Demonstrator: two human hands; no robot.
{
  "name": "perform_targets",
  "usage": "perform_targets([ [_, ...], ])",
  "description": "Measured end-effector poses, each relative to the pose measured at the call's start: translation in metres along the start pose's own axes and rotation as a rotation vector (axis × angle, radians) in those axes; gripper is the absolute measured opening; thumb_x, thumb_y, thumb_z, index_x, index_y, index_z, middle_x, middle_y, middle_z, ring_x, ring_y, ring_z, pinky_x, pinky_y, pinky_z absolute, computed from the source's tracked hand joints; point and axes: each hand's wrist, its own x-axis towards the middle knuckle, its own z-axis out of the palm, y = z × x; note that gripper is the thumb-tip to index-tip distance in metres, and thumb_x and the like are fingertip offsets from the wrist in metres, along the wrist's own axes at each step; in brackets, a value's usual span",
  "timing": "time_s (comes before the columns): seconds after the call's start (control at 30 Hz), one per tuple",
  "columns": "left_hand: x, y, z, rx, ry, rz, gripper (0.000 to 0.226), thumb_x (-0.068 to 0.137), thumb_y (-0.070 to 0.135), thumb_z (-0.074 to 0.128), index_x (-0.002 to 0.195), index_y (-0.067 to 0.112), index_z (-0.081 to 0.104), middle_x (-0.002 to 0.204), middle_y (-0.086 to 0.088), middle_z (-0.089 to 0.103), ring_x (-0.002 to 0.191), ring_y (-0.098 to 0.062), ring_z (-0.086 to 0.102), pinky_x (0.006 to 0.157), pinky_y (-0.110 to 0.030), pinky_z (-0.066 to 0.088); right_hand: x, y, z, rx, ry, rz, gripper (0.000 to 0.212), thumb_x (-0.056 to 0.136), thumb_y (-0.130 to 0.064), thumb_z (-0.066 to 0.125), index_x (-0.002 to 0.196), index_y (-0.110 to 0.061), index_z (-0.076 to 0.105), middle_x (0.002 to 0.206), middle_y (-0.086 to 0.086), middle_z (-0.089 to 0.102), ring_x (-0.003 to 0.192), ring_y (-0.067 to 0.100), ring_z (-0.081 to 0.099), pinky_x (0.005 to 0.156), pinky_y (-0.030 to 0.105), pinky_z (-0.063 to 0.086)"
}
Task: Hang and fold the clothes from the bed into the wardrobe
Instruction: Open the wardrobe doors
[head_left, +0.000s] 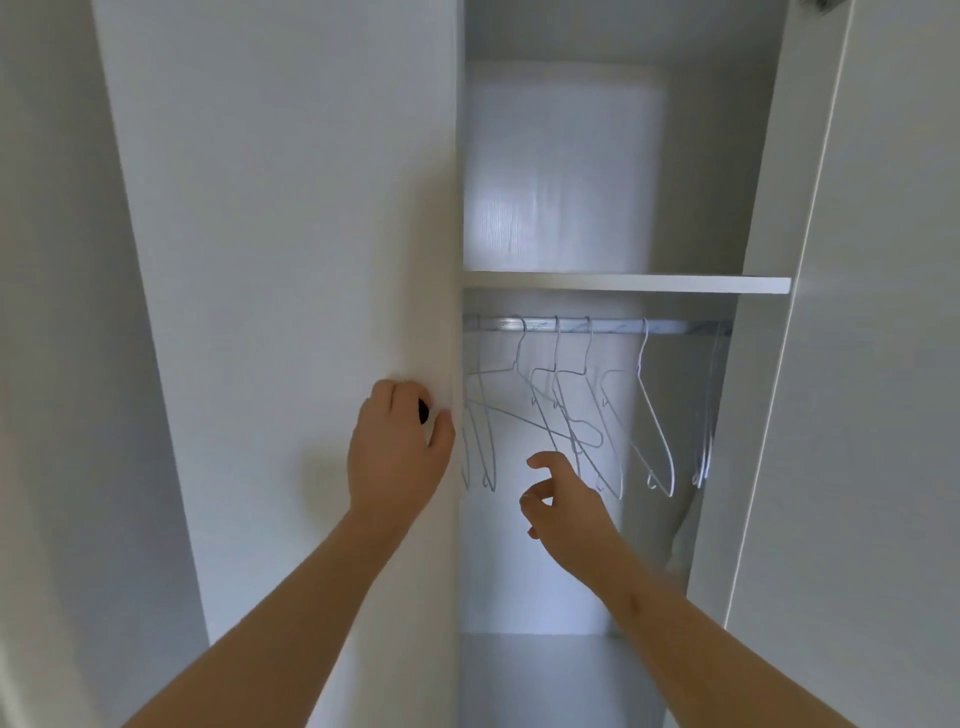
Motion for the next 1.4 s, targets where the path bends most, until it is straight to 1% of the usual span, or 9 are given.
perform_targets([
  [0.13,-0.027,0.005,-0.043,-0.077,0.066,-0.072,0.021,0.085,0.031,0.059,0.083,0.011,0.053,0.086,-0.002,0.05,0.082,-0.017,0.046,0.069,-0.023,0.034,-0.032,-0.014,0.012,0.043,-0.069,-0.029,0.032,0.091,-0.013,0.044,0.12,-0.027,0.042,0.086,-0.007,0.055,0.071,0.016,0.061,0.05,0.014,0.041],
  [0.23,-0.04,0.0,-0.077,-0.075,0.052,-0.132,0.034,0.075,0.04,0.07,0.082,0.016,0.047,0.083,0.008,0.042,0.079,-0.012,0.042,0.064,-0.018,0.032,-0.051,-0.034,0.03,0.073,-0.131,-0.069,0.033,0.091,-0.014,0.044,0.12,-0.029,0.042,0.088,-0.007,0.055,0.073,0.017,0.062,0.055,0.019,0.045],
  [0.43,-0.064,-0.024,-0.146,-0.111,0.161,-0.292,0.042,0.067,0.022,0.078,0.089,0.02,0.043,0.088,0.013,0.039,0.079,-0.008,0.046,0.064,-0.013,0.038,-0.086,-0.089,0.069,0.095,-0.213,-0.187,0.035,0.09,-0.014,0.046,0.123,-0.026,0.043,0.089,-0.003,0.056,0.083,0.026,0.065,0.066,0.03,0.047],
  [0.57,-0.08,-0.046,-0.191,-0.272,0.251,-0.356,0.047,0.072,0.014,0.074,0.103,0.028,0.041,0.094,0.022,0.048,0.087,0.012,0.053,0.062,-0.011,0.045,-0.101,-0.119,0.088,0.067,-0.251,-0.262,0.035,0.091,-0.015,0.047,0.124,-0.026,0.042,0.094,-0.003,0.057,0.085,0.024,0.064,0.068,0.03,0.047],
  [0.67,-0.085,-0.065,-0.222,-0.269,0.248,-0.363,0.039,0.076,0.013,0.069,0.102,0.029,0.044,0.092,0.022,0.054,0.089,0.005,0.057,0.062,-0.009,0.042,-0.109,-0.14,0.108,0.04,-0.258,-0.287,0.035,0.092,-0.015,0.048,0.124,-0.025,0.042,0.097,-0.001,0.058,0.086,0.024,0.063,0.074,0.033,0.05],
  [0.9,-0.082,-0.121,-0.285,-0.216,0.195,-0.388,0.029,0.08,0.012,0.062,0.085,0.035,0.046,0.068,0.013,0.056,0.055,-0.002,0.052,0.048,-0.008,0.037,-0.131,-0.189,0.189,0.052,-0.272,-0.294,0.033,0.092,-0.016,0.048,0.122,-0.025,0.043,0.093,-0.004,0.057,0.085,0.025,0.064,0.072,0.033,0.049],
  [1.03,-0.081,-0.15,-0.309,-0.179,0.143,-0.363,0.026,0.082,0.014,0.06,0.074,0.033,0.043,0.057,0.006,0.05,0.048,-0.006,0.046,0.044,-0.009,0.035,-0.144,-0.211,0.224,0.044,-0.26,-0.272,0.032,0.092,-0.017,0.048,0.122,-0.026,0.042,0.091,-0.007,0.056,0.084,0.023,0.064,0.074,0.032,0.051],
  [1.17,-0.08,-0.172,-0.326,-0.204,0.105,-0.351,0.018,0.084,0.015,0.06,0.09,0.028,0.049,0.062,0.01,0.054,0.052,0.005,0.052,0.047,-0.004,0.036,-0.153,-0.226,0.246,0.029,-0.241,-0.258,0.033,0.092,-0.018,0.047,0.124,-0.026,0.041,0.091,-0.008,0.054,0.082,0.02,0.063,0.068,0.027,0.05],
  [1.4,-0.08,-0.202,-0.35,-0.238,0.126,-0.39,0.02,0.084,0.013,0.063,0.097,0.024,0.052,0.061,0.01,0.053,0.052,0.012,0.051,0.049,0.0,0.036,-0.17,-0.231,0.269,-0.02,-0.227,-0.227,0.034,0.094,-0.018,0.047,0.127,-0.023,0.04,0.098,-0.005,0.055,0.086,0.02,0.062,0.079,0.032,0.051],
])
